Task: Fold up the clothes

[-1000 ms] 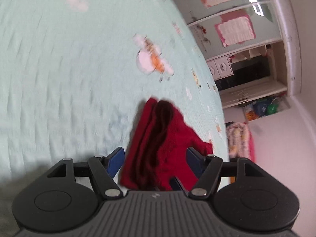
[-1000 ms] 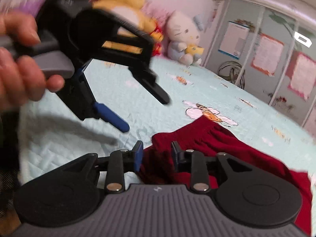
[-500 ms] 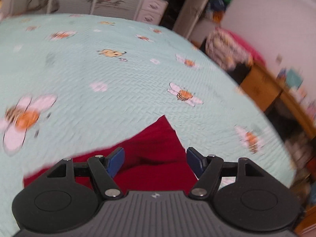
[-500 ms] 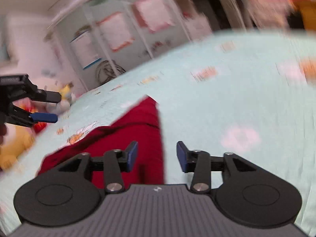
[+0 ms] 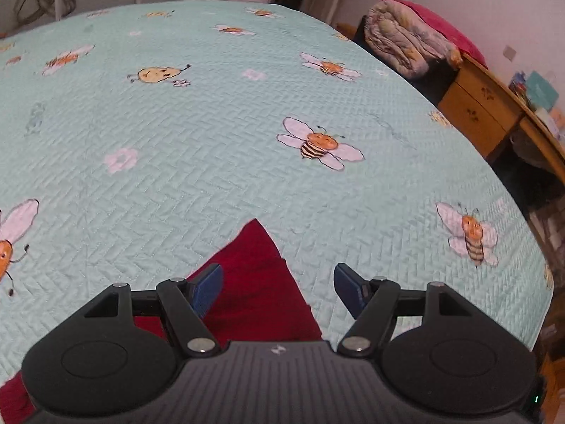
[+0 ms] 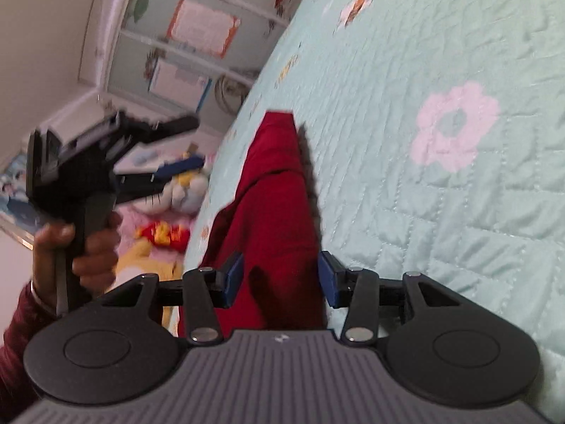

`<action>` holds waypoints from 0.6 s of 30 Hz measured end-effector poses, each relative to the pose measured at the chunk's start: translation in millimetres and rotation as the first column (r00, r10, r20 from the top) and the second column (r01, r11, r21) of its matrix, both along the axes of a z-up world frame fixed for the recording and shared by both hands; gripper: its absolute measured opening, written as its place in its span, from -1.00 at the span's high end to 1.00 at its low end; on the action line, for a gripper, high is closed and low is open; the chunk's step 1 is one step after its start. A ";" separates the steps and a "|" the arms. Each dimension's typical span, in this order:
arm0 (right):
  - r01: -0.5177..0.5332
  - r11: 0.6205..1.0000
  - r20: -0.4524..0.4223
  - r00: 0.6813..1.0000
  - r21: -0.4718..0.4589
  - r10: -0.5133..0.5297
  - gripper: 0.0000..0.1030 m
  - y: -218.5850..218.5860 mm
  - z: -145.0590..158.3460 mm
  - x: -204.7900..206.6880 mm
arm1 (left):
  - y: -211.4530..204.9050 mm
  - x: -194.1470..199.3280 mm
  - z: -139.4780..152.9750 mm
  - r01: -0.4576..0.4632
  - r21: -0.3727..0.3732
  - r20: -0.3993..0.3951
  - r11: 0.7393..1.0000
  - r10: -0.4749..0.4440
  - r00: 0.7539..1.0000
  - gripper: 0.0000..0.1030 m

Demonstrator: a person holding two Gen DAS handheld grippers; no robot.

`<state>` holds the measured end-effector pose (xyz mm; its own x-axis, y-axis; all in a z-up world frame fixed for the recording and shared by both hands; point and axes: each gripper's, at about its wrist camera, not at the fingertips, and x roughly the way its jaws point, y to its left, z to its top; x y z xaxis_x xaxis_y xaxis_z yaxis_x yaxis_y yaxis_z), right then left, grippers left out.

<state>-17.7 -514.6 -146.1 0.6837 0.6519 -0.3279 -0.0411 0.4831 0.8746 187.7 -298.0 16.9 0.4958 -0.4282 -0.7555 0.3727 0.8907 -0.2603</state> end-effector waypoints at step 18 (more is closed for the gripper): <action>0.135 0.781 0.322 0.943 -0.609 0.087 0.09 18.4 54.3 -61.3 | -8.9 -37.2 -7.8 0.086 0.047 -0.014 0.995 -0.085 0.996 -0.41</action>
<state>-79.0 -496.2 -91.8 0.8328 0.3663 -0.4151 -0.2396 0.9144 0.3263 150.6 -306.9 9.1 0.4500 -0.4318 -0.7817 0.4450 0.8674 -0.2229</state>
